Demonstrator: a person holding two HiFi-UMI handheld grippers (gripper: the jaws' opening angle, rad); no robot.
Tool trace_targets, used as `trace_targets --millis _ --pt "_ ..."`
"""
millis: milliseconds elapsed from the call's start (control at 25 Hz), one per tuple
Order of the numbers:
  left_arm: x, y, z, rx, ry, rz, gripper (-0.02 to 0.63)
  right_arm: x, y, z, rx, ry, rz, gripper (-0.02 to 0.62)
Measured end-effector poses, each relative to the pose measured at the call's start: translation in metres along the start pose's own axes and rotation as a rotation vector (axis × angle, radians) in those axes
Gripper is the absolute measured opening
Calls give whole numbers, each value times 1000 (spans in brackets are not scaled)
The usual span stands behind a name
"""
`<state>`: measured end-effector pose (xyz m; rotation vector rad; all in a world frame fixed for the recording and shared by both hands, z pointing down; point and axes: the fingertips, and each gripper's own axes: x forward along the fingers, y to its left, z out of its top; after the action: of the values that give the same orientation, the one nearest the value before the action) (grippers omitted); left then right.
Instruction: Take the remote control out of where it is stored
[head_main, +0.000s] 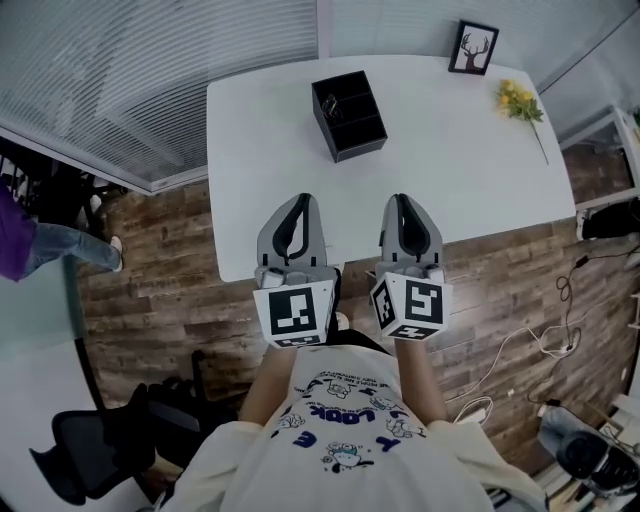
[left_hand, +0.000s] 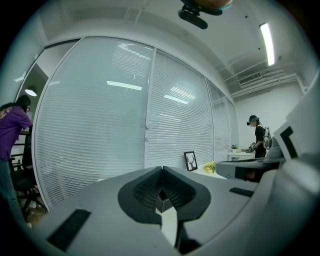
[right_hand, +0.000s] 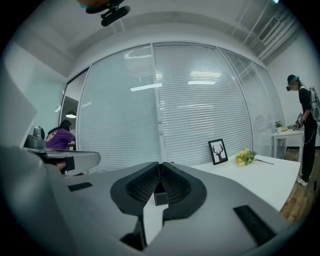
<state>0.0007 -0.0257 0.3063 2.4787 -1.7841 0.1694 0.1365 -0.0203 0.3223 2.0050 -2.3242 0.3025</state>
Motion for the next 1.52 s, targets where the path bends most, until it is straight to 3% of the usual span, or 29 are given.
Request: trace_targets --millis 720,1200,1520 --pt "137 36 -15 -47 70 -68 18 134 -25 -5 13 79 -44 46" --pt "179 41 -47 -93 141 -112 20 169 -30 -28 14 143 -57 46" --pt "199 40 -63 -101 179 -88 20 189 -39 -47 23 193 -36 46"
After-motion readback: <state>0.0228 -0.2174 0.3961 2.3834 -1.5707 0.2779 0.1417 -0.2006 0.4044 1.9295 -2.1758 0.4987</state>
